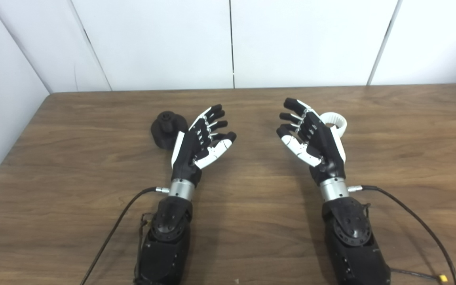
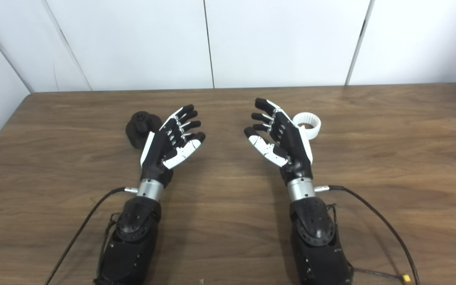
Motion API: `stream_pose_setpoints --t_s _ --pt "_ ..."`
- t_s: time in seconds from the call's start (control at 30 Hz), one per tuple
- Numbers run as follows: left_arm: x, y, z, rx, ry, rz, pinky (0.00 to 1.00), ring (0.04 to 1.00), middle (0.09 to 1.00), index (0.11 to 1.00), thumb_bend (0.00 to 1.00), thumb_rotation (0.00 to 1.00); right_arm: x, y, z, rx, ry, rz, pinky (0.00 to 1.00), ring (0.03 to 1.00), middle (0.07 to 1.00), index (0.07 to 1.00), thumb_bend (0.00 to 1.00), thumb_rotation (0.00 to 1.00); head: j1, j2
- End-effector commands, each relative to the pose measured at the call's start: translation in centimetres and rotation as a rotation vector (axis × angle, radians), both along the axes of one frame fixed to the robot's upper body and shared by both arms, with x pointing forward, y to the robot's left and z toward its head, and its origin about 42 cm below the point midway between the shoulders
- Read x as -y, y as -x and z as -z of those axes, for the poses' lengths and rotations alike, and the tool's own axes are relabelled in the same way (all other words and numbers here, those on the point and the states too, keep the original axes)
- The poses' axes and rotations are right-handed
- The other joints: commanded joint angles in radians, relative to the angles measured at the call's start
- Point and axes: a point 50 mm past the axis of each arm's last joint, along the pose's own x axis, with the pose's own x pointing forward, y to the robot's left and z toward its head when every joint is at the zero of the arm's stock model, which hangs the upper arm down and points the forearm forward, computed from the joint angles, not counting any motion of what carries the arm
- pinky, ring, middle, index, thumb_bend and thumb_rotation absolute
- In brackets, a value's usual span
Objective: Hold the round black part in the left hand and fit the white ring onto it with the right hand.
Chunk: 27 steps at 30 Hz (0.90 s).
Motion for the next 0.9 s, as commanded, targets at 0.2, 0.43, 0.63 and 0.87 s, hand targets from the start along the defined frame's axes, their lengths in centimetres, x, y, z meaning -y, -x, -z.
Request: stream_pose_setpoints --t_s 0.2,0.43,0.63,0.87 --pt "1.9 -0.5 -1.1 0.068 0.029 0.021 0.7 0.806 0.857 0.841 0.6 0.21 2.4 1.3 2.4 -0.051 -0.004 0.02 0.69 0.763 0.831 0.78 0.58 0.25 0.063 -0.014" --pt "1.9 -0.4 -1.1 0.075 0.014 0.007 0.69 0.799 0.855 0.84 0.6 0.22 2.5 1.3 2.5 -0.051 0.006 0.016 0.69 0.767 0.837 0.783 0.57 0.27 0.059 -0.013" --pt "1.2 -0.5 -1.6 0.109 -0.047 0.005 0.69 0.815 0.87 0.849 0.58 0.21 2.6 1.3 2.5 -0.048 0.009 0.015 0.69 0.768 0.836 0.785 0.56 0.26 0.056 -0.012" --pt "-0.8 -0.5 -3.5 0.207 -0.231 -0.087 0.76 0.822 0.851 0.819 0.6 0.19 2.6 1.2 2.6 -0.05 0.004 0.015 0.69 0.767 0.833 0.785 0.57 0.26 0.061 -0.016"
